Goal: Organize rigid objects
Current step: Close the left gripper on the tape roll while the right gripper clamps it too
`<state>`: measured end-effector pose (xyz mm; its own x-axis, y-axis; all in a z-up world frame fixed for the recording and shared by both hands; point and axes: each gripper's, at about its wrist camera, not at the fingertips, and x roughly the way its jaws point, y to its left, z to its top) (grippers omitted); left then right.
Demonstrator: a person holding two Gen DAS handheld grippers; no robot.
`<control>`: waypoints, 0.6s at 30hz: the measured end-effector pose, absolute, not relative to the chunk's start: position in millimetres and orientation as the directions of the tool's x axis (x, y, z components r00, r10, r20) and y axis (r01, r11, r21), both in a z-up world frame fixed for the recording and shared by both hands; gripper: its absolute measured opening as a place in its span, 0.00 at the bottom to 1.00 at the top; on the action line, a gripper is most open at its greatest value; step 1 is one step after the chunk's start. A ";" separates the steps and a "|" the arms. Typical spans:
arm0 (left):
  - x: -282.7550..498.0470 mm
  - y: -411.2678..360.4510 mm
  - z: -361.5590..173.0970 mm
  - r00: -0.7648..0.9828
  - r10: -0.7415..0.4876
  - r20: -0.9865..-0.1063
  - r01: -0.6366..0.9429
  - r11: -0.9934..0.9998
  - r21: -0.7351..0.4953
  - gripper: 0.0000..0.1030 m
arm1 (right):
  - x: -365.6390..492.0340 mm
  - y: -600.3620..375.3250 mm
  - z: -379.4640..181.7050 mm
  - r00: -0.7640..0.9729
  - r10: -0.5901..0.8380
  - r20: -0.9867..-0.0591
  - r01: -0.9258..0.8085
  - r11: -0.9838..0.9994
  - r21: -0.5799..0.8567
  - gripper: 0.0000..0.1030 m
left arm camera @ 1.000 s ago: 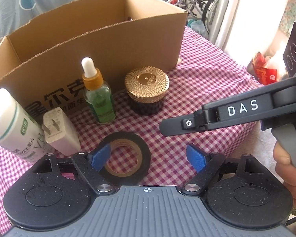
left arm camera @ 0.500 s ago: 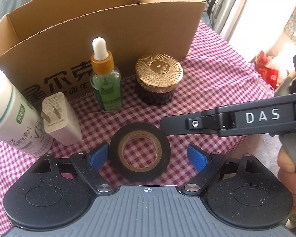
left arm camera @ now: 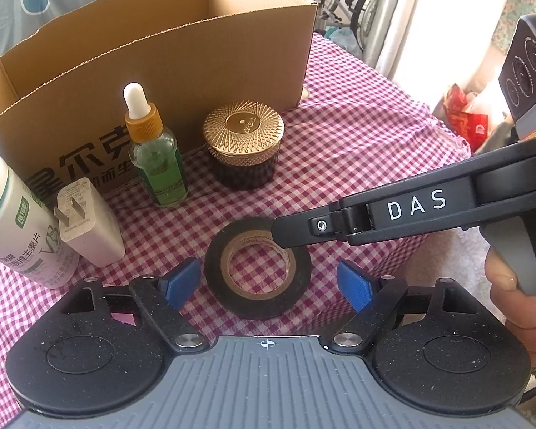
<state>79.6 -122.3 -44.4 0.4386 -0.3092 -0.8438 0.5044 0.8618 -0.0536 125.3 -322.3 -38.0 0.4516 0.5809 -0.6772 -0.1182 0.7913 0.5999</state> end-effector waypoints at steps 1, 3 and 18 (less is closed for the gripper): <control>78.4 -121.3 -46.2 0.439 -0.304 -0.845 0.504 0.862 -0.048 0.80 | 124.9 -320.7 -38.0 0.452 0.578 -0.679 -0.119 0.794 0.597 0.22; 76.1 -120.6 -49.4 0.438 -0.297 -0.848 0.503 0.863 -0.043 0.77 | 124.1 -317.8 -37.8 0.452 0.574 -0.682 -0.121 0.797 0.591 0.22; 73.0 -120.7 -54.3 0.468 -0.280 -0.839 0.496 0.868 -0.013 0.72 | 125.8 -310.6 -39.9 0.469 0.550 -0.691 -0.131 0.817 0.561 0.22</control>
<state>73.0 -120.7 -54.3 0.4675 -0.2796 -0.8386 0.4957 0.8684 -0.0132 125.8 -310.6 -39.9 0.4686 0.5499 -0.6914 -0.1311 0.8172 0.5612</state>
